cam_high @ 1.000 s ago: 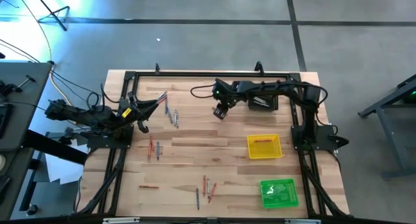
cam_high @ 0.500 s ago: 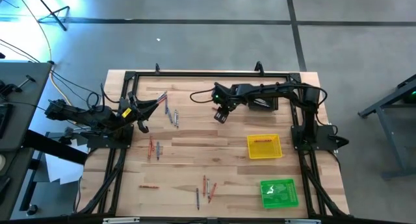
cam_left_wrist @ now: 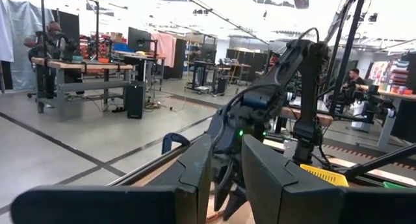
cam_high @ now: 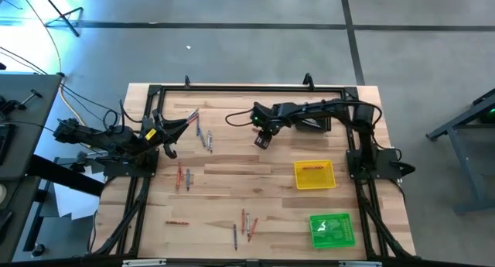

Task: Sort crayons
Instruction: Put the orange crayon into the yellow basket

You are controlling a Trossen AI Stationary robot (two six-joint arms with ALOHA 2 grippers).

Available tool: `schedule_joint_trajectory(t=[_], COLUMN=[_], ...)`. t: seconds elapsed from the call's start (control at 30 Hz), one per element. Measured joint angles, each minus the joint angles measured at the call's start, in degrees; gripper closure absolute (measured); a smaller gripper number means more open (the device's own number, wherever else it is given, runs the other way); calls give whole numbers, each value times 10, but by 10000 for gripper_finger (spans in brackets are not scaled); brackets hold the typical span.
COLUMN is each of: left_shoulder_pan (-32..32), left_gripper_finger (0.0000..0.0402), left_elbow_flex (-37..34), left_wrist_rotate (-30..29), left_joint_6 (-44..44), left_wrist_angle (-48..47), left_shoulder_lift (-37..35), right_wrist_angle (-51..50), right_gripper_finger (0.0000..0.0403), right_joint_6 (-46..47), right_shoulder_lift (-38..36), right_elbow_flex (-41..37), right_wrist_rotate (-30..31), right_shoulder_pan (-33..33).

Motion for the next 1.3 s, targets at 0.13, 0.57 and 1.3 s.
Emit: schedule_joint_trajectory(t=[0.13,0.57,1.3], left_shoulder_pan=[0,0,0], left_gripper_finger=[328,328,328], left_elbow_flex=[0,0,0], left_wrist_rotate=[0,0,-1], left_joint_6=[0,2,-24], left_wrist_angle=[0,0,-20], left_shoulder_lift=[0,0,0], right_wrist_angle=[13,8,-162], right_gripper_finger=[277,387,400], right_joint_6=[-3,-4,58], right_shoulder_lift=[9,9,-206], right_elbow_flex=[1,1,0], right_wrist_rotate=[1,0,-57], right_shoulder_pan=[2,0,77])
